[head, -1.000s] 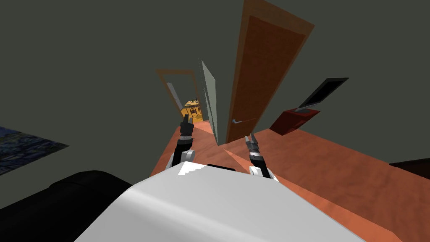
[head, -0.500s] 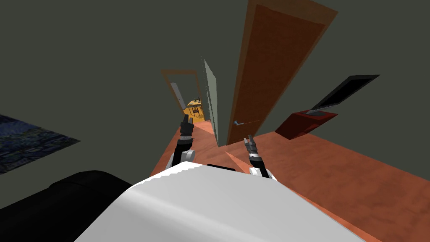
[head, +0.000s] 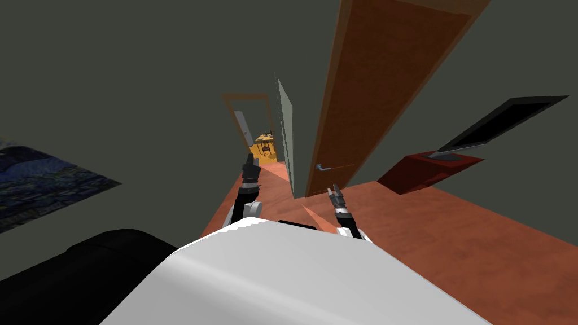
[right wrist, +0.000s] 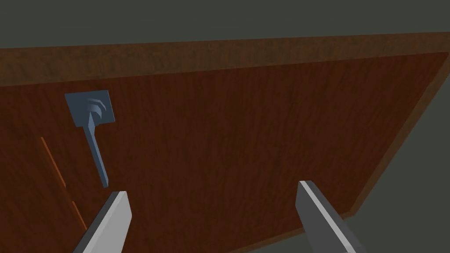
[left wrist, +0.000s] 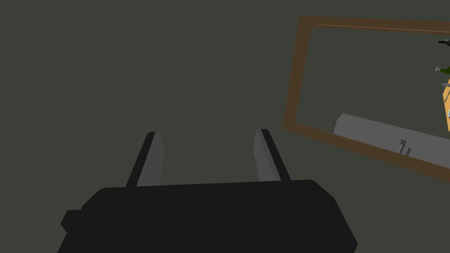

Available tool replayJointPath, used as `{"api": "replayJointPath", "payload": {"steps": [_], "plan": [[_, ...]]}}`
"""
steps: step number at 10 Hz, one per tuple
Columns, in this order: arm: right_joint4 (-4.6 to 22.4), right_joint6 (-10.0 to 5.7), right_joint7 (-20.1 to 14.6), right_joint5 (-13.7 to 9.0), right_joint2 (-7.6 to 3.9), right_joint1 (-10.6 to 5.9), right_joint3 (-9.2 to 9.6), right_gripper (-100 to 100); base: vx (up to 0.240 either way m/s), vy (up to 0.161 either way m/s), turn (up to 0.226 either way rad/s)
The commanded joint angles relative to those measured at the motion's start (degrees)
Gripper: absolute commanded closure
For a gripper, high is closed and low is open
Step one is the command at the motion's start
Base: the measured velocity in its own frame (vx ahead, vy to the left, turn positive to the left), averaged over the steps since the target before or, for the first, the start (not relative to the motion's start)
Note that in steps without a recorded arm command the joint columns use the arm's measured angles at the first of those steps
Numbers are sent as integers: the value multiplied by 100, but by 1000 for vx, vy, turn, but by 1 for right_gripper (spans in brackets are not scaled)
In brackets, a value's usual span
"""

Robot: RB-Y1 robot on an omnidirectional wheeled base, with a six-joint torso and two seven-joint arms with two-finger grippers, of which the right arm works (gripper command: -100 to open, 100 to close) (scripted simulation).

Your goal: Pull the door open

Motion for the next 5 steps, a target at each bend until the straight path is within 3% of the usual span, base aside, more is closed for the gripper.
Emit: {"api": "replayJointPath", "payload": {"steps": [1, 5], "plan": [[230, -48, -63, -34, -60, -67, 47, -100, 72, -79, 101], [795, -165, -209, -114, -202, -235, 158, -100, 75, -68, 111]]}}
